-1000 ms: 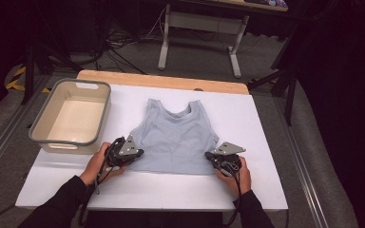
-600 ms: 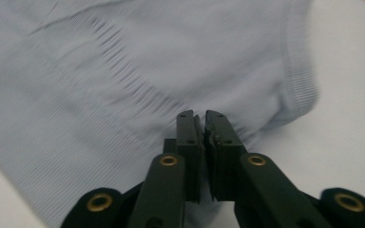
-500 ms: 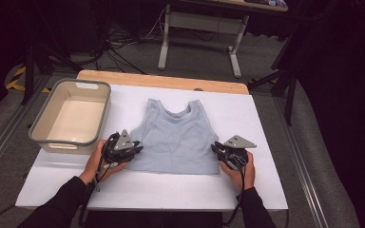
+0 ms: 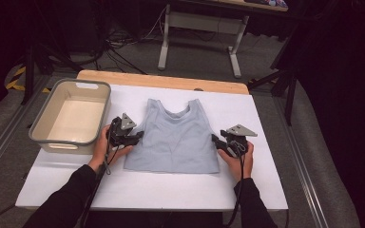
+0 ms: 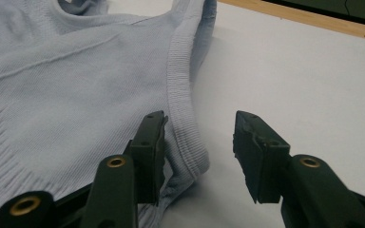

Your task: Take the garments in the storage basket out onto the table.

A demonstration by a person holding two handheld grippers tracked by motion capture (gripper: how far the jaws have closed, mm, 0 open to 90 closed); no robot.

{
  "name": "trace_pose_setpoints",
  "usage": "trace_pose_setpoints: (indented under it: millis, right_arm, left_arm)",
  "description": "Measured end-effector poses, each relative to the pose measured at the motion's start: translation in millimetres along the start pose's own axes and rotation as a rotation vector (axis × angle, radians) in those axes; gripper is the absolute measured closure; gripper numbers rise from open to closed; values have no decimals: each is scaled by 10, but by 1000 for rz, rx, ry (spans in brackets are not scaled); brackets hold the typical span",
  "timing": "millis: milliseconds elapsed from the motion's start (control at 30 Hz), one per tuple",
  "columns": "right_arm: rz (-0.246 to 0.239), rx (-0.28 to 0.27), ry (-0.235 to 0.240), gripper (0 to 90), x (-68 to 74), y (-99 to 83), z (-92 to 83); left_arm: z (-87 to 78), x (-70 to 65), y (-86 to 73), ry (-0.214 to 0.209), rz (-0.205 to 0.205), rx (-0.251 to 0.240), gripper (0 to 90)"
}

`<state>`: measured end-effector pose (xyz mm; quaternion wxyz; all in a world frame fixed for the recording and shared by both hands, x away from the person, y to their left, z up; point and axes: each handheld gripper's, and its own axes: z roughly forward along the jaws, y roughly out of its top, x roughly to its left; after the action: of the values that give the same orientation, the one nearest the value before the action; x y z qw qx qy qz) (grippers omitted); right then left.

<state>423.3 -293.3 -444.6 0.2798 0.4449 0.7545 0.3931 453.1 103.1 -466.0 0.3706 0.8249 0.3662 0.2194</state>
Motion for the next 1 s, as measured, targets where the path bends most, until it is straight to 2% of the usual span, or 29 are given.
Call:
trace_pose_setpoints:
  millis: [100, 133, 167, 200, 267, 333, 433, 500, 533, 567, 600, 633, 700, 733, 900, 1000]
  right_arm:
    - [13, 8, 5, 526, -26, -3, 29]
    - [17, 8, 10, 524, -32, -5, 32]
    - [20, 7, 17, 524, -34, -7, 32]
    - [19, 13, 23, 522, -34, -6, 37]
    - [17, 18, 30, 524, -27, -5, 46]
    - [13, 23, 32, 527, -26, -6, 50]
    - [-5, 44, 55, 598, -20, -6, 62]
    - [-15, 78, 67, 695, -20, -27, 101]
    - [-15, 78, 67, 695, -20, -27, 101]
    - [-18, 85, 60, 719, -20, -33, 111]
    - [-11, 87, 61, 781, -27, -48, 125]
    - [-10, 88, 61, 797, -27, -48, 125]
    - [-14, 87, 56, 808, -25, -46, 120]
    - [-18, 85, 53, 813, -24, -42, 113]
    - [-38, 46, 28, 817, 22, 8, 44]
    - [-52, 42, 18, 788, 54, 24, 42]
  left_arm:
    - [28, 48, 0, -31, -47, 14, 488]
    - [34, 70, -4, -55, -70, 23, 492]
    - [38, 86, -8, -81, -80, 24, 536]
    - [42, 99, -10, -146, -69, 30, 682]
    - [32, 74, 3, -147, -58, 40, 764]
    - [27, 62, 6, -142, -54, 41, 781]
    - [7, 36, 0, -125, -35, 33, 807]
    - [-21, 2, 6, -95, -9, 30, 814]
    - [-21, 2, 6, -95, -9, 30, 814]
    - [-36, -26, 9, -66, 23, 28, 814]
    - [-61, -53, 14, -45, 40, 20, 815]
    - [-76, -58, 20, -38, 44, 21, 815]
    - [-98, -56, 25, -32, 40, 15, 815]
    - [-131, -41, 30, -34, 24, 1, 815]
    - [-221, -49, 65, -9, 31, -18, 815]
    - [-250, -40, 71, 0, 31, -7, 815]
